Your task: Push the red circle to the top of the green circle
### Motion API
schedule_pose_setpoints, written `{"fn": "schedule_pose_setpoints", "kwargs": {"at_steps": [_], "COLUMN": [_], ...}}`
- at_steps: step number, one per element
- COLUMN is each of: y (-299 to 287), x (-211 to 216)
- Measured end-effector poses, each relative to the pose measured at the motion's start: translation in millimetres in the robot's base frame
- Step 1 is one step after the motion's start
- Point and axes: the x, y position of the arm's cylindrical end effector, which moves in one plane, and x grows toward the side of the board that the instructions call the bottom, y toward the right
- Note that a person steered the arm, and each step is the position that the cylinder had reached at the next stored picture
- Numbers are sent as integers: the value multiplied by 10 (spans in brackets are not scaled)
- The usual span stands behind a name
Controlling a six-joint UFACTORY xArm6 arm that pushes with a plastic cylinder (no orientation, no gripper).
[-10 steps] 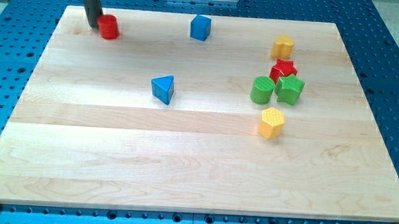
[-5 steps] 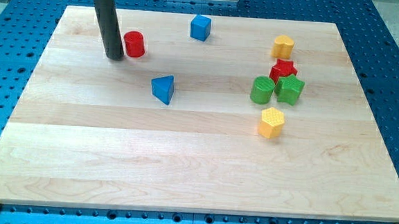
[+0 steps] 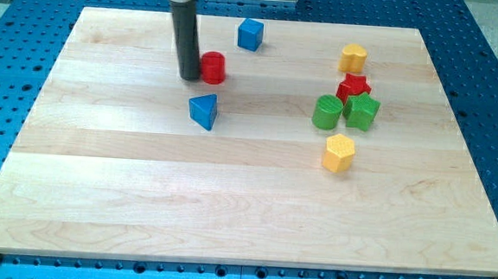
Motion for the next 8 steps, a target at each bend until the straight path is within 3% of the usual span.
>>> {"fn": "schedule_pose_setpoints", "kwargs": {"at_steps": [1,2,4,6,8], "y": [305,52,127,914,872], "x": [123,71,-147,30,-221]}}
